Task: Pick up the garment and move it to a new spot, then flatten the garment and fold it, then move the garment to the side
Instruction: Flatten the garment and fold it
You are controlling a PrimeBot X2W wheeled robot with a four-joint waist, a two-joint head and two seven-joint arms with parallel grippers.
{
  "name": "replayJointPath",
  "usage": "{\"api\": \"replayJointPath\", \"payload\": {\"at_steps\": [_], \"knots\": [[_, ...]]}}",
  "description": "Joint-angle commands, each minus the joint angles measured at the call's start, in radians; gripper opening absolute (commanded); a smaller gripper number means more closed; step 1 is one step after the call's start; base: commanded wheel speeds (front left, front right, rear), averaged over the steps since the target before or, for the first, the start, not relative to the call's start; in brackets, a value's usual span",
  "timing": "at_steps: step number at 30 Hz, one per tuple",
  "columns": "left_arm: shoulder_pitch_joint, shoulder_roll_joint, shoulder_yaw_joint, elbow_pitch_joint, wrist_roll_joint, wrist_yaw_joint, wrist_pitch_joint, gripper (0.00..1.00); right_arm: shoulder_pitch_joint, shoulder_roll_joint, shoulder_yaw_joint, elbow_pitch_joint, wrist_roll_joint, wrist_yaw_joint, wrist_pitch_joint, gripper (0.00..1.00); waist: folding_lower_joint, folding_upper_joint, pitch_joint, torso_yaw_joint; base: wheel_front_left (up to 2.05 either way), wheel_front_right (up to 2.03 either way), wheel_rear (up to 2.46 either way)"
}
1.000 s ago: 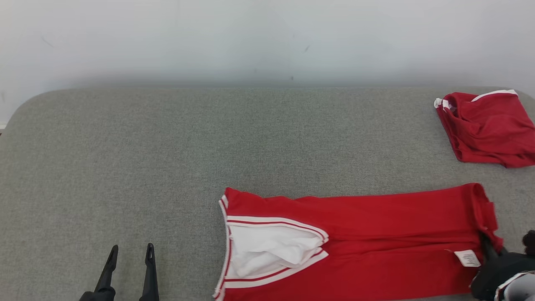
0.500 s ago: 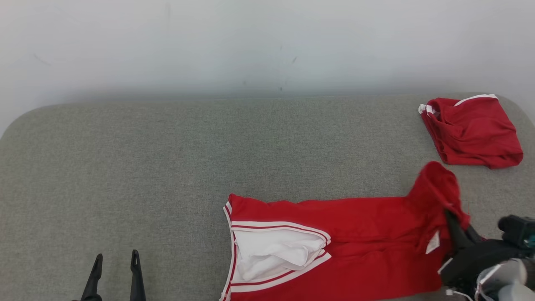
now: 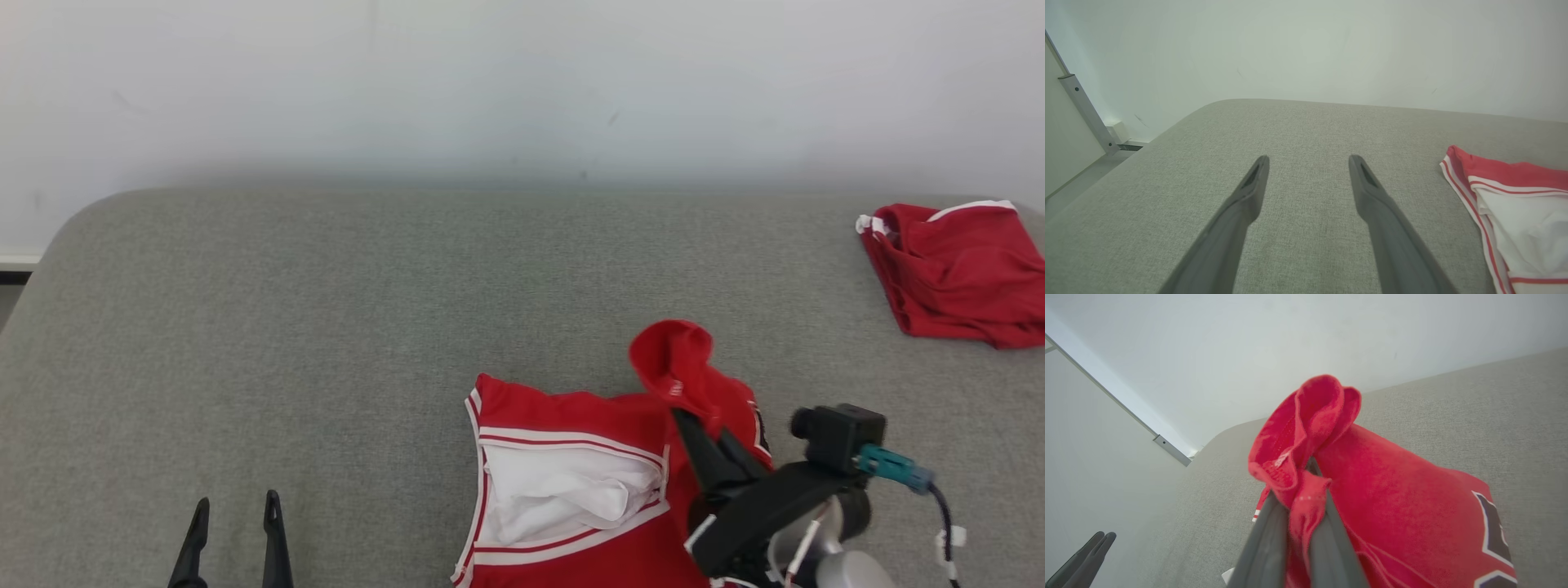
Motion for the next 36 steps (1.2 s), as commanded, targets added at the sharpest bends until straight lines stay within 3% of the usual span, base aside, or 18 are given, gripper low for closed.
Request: {"api": "replayJointPath", "payload": {"at_steps": [1, 22, 23, 24, 25, 32, 36], "knots": [[-0.009, -0.002, -0.004, 0.003, -0.004, 0.004, -0.003, 1.0, -0.017, 0.01, 0.014, 0.002, -0.01, -0.003, -0.002, 0.0, 0.0, 0.0, 0.005, 0.014, 0.0, 0.0, 0.0], [-0.078, -0.002, -0.073, 0.035, -0.038, 0.012, -0.003, 1.0, -0.205, 0.03, 0.262, 0.354, -0.023, -0.003, -0.152, 0.0, 0.0, 0.0, 0.053, 0.094, 0.0, 0.0, 0.0], [-0.078, -0.002, -0.075, 0.038, -0.039, 0.012, -0.003, 1.0, -0.218, 0.03, 0.279, 0.391, -0.02, -0.003, -0.163, 0.12, 0.0, 0.0, 0.053, 0.096, 0.0, 0.0, 0.0], [-0.077, -0.002, -0.075, 0.038, -0.04, 0.013, -0.003, 1.0, -0.226, 0.03, 0.287, 0.406, -0.021, -0.003, -0.166, 0.39, 0.0, 0.0, 0.052, 0.096, 0.0, 0.0, 0.0], [-0.076, -0.002, -0.075, 0.039, -0.042, 0.013, -0.003, 1.0, -0.234, 0.03, 0.293, 0.417, -0.013, -0.003, -0.173, 1.0, 0.0, 0.0, 0.051, 0.097, 0.0, 0.0, 0.0], [-0.061, -0.002, -0.066, 0.036, -0.042, 0.019, -0.003, 1.0, -0.268, 0.03, 0.308, 0.418, 0.0, -0.003, -0.238, 1.0, 0.0, 0.0, 0.042, 0.083, 0.0, 0.0, 0.0], [-0.054, -0.002, -0.06, 0.029, -0.039, 0.021, -0.003, 1.0, -0.27, 0.029, 0.247, 0.4, -0.031, -0.003, -0.289, 1.0, 0.0, 0.0, 0.036, 0.071, 0.0, 0.0, 0.0]]}}
